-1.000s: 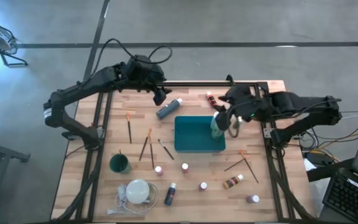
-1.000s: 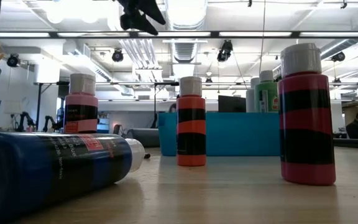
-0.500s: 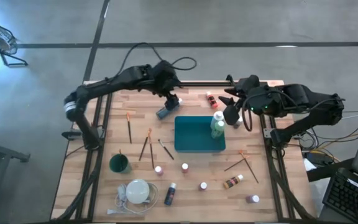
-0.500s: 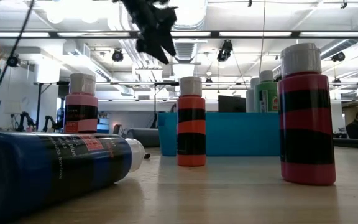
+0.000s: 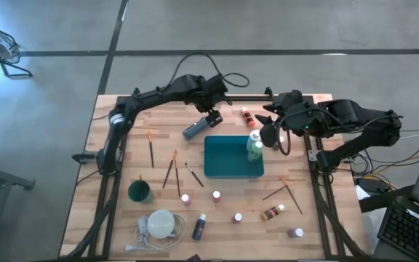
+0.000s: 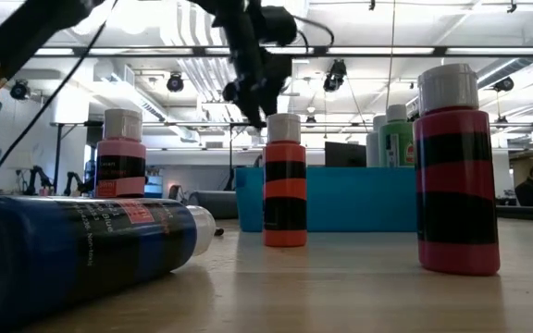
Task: Pick & Place Paint Supplies
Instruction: Put the black paint bottle into the blue bin
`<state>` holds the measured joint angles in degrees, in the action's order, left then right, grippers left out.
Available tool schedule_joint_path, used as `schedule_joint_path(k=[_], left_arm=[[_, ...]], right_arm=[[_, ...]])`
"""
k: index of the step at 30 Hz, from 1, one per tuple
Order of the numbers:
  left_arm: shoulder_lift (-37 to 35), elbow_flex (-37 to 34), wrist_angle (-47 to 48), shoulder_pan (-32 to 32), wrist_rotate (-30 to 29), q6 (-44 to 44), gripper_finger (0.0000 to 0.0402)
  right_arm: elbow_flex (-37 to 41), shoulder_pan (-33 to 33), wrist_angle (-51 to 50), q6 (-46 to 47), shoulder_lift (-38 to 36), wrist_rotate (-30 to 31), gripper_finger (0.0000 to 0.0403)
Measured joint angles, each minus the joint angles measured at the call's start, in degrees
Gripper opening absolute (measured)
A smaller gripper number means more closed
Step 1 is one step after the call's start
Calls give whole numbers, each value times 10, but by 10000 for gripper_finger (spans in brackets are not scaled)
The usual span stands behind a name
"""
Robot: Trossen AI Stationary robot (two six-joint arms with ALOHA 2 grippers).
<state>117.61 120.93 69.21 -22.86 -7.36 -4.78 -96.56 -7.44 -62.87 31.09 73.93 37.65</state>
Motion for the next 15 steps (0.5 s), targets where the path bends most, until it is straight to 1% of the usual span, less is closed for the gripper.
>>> schedule_joint_path(k=[4, 7, 15], left_arm=[[15, -7, 53, -7, -25, -20, 291], [15, -29, 68, -13, -48, -24, 291], [15, -121, 63, -21, -42, -26, 291]], right_arm=[[2, 0, 0, 6, 0, -1, 189], [2, 0, 0, 10, 0, -1, 181], [3, 0, 1, 11, 0, -1, 172]])
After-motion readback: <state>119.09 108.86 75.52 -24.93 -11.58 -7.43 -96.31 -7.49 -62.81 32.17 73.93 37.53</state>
